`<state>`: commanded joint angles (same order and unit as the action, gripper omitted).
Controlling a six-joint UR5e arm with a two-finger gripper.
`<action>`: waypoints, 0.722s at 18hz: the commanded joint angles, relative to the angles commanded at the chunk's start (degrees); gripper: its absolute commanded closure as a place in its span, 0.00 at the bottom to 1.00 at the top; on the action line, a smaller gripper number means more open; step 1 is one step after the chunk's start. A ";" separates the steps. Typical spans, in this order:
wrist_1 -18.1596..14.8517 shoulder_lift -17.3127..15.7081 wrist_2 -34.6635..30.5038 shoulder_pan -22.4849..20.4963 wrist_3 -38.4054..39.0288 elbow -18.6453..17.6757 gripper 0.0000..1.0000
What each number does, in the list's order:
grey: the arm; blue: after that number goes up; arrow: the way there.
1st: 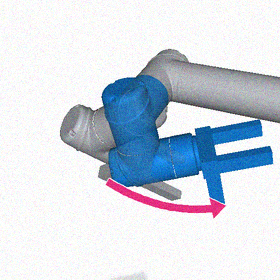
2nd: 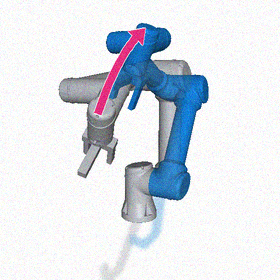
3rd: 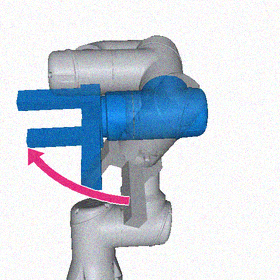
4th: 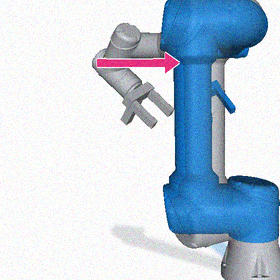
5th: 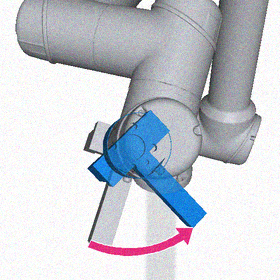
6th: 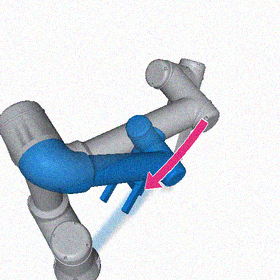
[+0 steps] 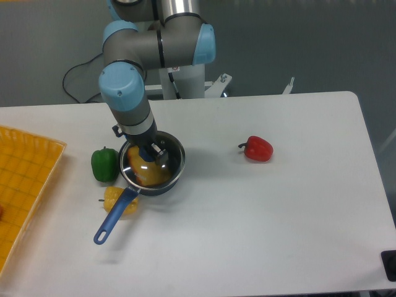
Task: Close the pot lid
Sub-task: 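Set the glass lid down onto the saucepan rim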
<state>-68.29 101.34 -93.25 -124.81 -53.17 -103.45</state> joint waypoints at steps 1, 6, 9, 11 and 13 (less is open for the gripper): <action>0.00 0.00 0.00 0.26 0.09 -0.09 0.41; 0.00 0.00 0.09 0.62 0.00 -0.18 0.41; 0.00 0.00 0.00 0.62 0.09 -0.61 0.41; 0.17 0.00 0.00 0.70 0.09 -0.97 0.41; 0.26 0.00 0.00 0.70 0.09 -1.23 0.41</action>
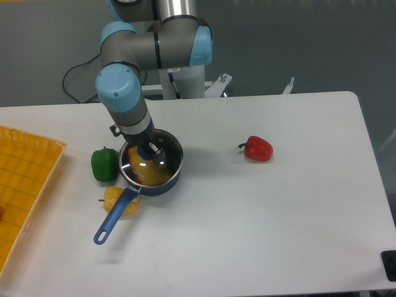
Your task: Close the pot lid
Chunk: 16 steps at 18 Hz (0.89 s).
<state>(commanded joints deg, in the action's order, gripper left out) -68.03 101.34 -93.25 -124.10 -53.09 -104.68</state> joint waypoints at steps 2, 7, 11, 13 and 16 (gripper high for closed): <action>0.44 0.00 0.00 0.00 0.00 -0.09 0.41; 0.53 0.00 0.09 0.00 0.09 -0.09 0.41; 0.53 0.00 0.09 0.00 0.09 -0.09 0.41; 0.53 0.00 0.09 0.00 0.09 -0.09 0.41; 0.53 0.00 -0.09 0.09 0.00 -0.09 0.25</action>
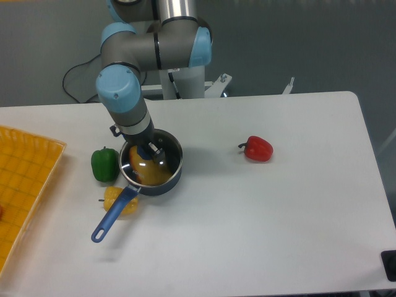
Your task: Close the pot lid
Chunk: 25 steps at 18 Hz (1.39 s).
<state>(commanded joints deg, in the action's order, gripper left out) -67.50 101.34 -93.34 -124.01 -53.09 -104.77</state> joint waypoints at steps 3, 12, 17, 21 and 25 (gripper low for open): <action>0.00 0.00 -1.49 0.52 0.17 0.00 0.21; 0.18 0.35 -1.23 0.36 0.26 0.96 0.00; -0.79 0.44 -0.70 -0.96 0.26 5.62 0.00; -0.79 1.57 0.26 -4.29 -0.44 11.59 0.00; -1.05 2.02 0.27 -10.09 -11.30 13.71 0.00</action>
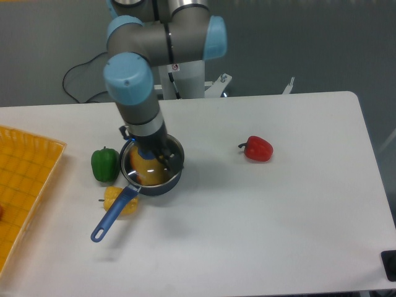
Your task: Close the pot lid
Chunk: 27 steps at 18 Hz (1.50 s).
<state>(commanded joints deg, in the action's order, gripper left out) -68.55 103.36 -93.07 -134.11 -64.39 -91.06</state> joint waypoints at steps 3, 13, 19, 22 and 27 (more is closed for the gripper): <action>-0.62 -0.61 0.08 -5.35 -10.99 0.00 0.00; -8.60 -1.67 6.66 -16.87 -23.49 3.94 0.00; -14.15 -3.95 10.10 -25.58 -37.54 4.75 0.00; -14.15 -4.92 9.84 -27.61 -41.78 4.57 0.00; -13.54 -6.59 8.61 -29.02 -41.87 2.47 0.00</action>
